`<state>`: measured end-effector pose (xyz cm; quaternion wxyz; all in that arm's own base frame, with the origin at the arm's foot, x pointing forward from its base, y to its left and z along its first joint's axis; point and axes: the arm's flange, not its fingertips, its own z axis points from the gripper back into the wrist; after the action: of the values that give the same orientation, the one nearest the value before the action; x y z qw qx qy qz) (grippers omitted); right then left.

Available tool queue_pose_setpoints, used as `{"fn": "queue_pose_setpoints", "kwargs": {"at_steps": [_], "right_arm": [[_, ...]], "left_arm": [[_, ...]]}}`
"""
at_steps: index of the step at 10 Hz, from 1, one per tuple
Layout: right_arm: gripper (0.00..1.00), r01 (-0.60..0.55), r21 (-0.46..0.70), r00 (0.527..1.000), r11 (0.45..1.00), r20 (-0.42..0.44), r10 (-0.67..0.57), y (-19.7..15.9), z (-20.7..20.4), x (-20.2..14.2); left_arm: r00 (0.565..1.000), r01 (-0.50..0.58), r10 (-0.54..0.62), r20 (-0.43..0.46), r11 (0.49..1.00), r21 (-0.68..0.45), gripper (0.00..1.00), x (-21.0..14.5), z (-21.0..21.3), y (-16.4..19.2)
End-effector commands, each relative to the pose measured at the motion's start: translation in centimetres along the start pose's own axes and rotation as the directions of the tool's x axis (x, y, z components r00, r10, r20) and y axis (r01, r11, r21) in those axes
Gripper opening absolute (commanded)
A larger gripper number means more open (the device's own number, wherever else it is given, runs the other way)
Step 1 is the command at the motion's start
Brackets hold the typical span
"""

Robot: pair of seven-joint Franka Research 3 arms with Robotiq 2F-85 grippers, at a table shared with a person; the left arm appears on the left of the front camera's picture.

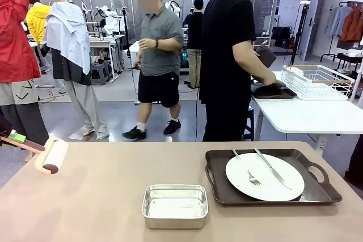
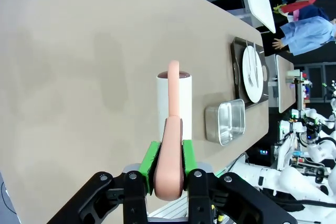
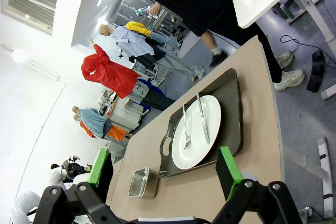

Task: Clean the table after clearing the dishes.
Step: Place the Lint Roller back on top of the Airtight Container.

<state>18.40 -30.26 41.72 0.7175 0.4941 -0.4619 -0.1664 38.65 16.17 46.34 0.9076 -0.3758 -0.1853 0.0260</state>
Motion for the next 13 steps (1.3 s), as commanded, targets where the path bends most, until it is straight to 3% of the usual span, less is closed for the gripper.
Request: {"fn": "queue_pose_setpoints", "kwargs": {"at_steps": [1,2,3,5,6,9,10,13], "right_arm": [[1.00,-0.019,0.012,1.000,1.000,0.015,0.019,0.3,-0.1,-0.3],[1.00,-0.019,0.012,1.000,1.000,0.015,0.019,0.3,-0.1,-0.3],[1.00,-0.019,0.012,1.000,1.000,0.015,0.019,0.3,-0.1,-0.3],[1.00,-0.019,0.012,1.000,1.000,0.015,0.019,0.3,-0.1,-0.3],[1.00,-0.019,0.012,1.000,1.000,0.015,0.019,0.3,-0.1,-0.3],[1.00,-0.019,0.012,1.000,1.000,0.015,0.019,0.3,-0.1,-0.3],[1.00,-0.019,0.012,1.000,1.000,0.015,0.019,0.3,-0.1,-0.3],[1.00,-0.019,0.012,1.000,1.000,0.015,0.019,0.3,-0.1,-0.3]], "left_arm": [[1.000,0.000,0.000,0.000,1.000,0.000,0.23,0.0,0.0,0.0],[0.984,0.158,-0.152,-0.089,0.985,0.062,0.23,1.2,-0.5,-4.6],[0.941,0.311,-0.291,-0.173,0.945,0.102,0.23,1.9,-1.7,-10.0],[0.753,0.600,-0.505,-0.422,0.790,0.126,0.23,1.8,-6.9,-20.3],[0.669,0.681,-0.559,-0.490,0.725,0.103,0.23,1.4,-8.7,-23.9],[0.422,0.839,-0.635,-0.647,0.544,0.013,0.23,1.2,-15.0,-33.0],[0.357,0.882,-0.646,-0.675,0.472,0.015,0.23,1.9,-18.0,-36.2],[0.203,0.929,-0.655,-0.727,0.365,-0.069,0.23,1.9,-24.2,-41.6]]}}
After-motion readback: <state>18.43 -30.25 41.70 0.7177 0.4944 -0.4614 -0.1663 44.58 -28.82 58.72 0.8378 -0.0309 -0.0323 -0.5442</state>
